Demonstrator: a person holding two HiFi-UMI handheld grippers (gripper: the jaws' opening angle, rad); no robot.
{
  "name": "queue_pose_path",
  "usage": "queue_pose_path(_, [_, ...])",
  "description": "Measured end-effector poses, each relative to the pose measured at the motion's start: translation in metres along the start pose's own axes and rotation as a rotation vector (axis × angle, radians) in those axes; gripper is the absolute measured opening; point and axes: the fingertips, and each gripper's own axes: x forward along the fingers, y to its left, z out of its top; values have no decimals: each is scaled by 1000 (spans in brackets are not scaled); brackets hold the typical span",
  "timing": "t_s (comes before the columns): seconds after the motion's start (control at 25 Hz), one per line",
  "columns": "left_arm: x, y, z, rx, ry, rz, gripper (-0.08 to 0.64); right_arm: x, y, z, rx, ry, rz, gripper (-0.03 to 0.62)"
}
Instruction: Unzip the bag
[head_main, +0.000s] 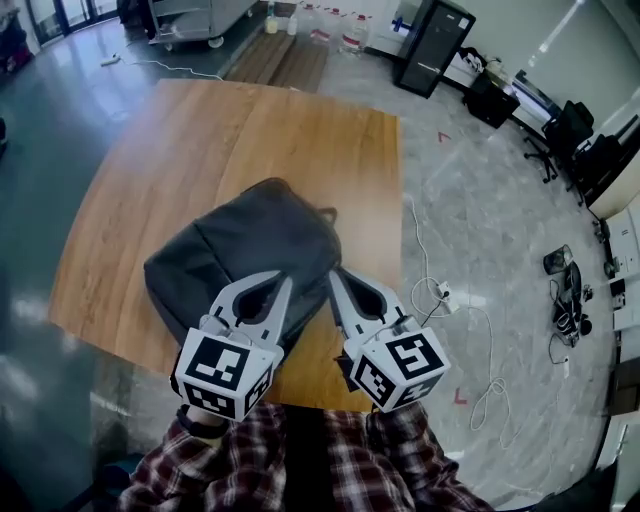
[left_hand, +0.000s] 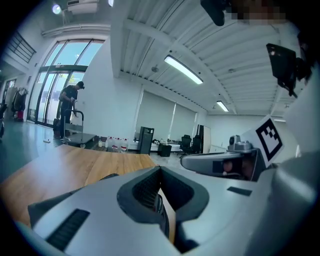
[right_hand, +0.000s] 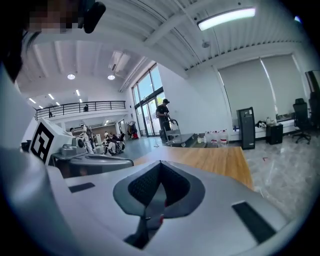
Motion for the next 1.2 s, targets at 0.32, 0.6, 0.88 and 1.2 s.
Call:
queue_pose_path(0.32, [-3,-10,19,2,-51,-15,9,-11,4,7,-8,-16,-6,11])
queue_pose_path(0.6, [-2,-16,24,-6,-60,-44,9,-7,5,0,-23,18,-12,11])
queue_pose_path(0.88, [2,-21,28,-3,-69,-69,9,-5,3,-4,-23,27,-8,11])
queue_pose_path(1.2, [6,-25,29,-11,-60,-90,9,-3,2,-7,-20,40,-3,11])
